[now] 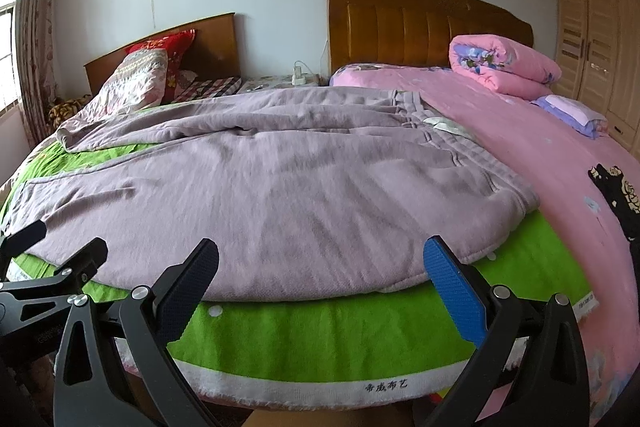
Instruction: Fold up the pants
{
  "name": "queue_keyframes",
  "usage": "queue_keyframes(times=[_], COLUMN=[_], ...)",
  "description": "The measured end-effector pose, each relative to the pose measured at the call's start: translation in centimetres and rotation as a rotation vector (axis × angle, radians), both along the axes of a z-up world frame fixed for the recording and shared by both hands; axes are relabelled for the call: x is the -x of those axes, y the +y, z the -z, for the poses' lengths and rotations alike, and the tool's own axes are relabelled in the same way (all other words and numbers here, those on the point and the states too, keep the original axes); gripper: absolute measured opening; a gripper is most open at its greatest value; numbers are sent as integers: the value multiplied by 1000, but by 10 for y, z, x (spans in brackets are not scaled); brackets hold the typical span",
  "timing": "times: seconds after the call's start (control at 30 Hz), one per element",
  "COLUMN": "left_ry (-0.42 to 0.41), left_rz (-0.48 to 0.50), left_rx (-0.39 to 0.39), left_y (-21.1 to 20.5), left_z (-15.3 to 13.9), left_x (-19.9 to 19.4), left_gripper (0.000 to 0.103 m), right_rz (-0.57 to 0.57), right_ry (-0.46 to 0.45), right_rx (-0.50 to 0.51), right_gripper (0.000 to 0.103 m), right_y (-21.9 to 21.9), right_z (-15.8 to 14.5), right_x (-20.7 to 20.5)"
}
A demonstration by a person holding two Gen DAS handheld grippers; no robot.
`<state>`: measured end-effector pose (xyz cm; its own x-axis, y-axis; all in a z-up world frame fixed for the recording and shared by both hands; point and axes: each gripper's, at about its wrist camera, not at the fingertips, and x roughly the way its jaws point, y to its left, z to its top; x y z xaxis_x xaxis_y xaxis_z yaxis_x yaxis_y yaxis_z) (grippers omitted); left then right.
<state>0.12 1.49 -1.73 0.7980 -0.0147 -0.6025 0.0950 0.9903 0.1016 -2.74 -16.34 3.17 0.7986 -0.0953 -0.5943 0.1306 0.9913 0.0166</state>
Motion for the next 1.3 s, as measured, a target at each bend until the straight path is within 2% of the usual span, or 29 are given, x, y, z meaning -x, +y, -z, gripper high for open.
queue_keyframes(times=[0.13, 0.2, 0.27, 0.33, 0.4, 0.47, 0.5, 0.57, 0.6, 0.67, 0.77, 0.9, 1.0, 1.07, 1.17, 1.2, 1.27, 1.3], left_ry=[1, -3, 53, 220, 321, 333, 311, 274, 289, 355, 362, 360, 398, 411, 441, 456, 486, 505], left_rz=[24, 43, 76, 177, 247, 303, 327, 392, 440, 479, 523, 581, 643, 652, 698, 720, 760, 782], left_rx=[-87, -111, -90, 9, 67, 82, 79, 79, 84, 45, -36, -140, -177, -162, -105, -109, -113, -114], left_y=[-1, 2, 8, 20, 26, 28, 28, 26, 24, 19, 11, 8, 5, 5, 6, 6, 4, 2], left_z=[-8, -19, -27, -32, -37, -49, -54, -62, -62, -55, -45, -22, -1, 6, 10, 12, 17, 20], left_x=[-12, -25, -48, -91, -130, -172, -189, -230, -260, -316, -378, -459, -494, -508, -525, -526, -531, -532], left_gripper=[102, 102, 102, 102, 102, 101, 101, 101, 101, 101, 101, 100, 95, 85, 83, 83, 83, 83], right_rz=[-49, -100, -141, -165, -184, -197, -251, -273, -321, -382, -426, -488, -560, -594, -650, -674, -707, -734], right_ry=[6, 40, 84, 109, 113, 88, 66, 29, -17, -12, 159, 271, 344, 379, 460, 503, 518, 516], right_rx=[-28, -89, -168, -241, -319, -374, -379, -321, -294, -278, -239, -101, -28, 21, 21, 12, -34, -40], right_gripper=[99, 99, 99, 99, 99, 99, 99, 99, 99, 99, 99, 99, 99, 99, 96, 91, 85, 69], right_y=[-10, -21, -35, -57, -79, -103, -118, -136, -147, -163, -181, -183, -171, -165, -163, -163, -167, -170], right_z=[-8, -15, -20, -32, -45, -58, -69, -77, -80, -75, -44, -10, 18, 30, 51, 58, 58, 56], right_x=[-14, -33, -55, -89, -121, -153, -182, -217, -241, -284, -366, -430, -473, -492, -523, -531, -527, -527])
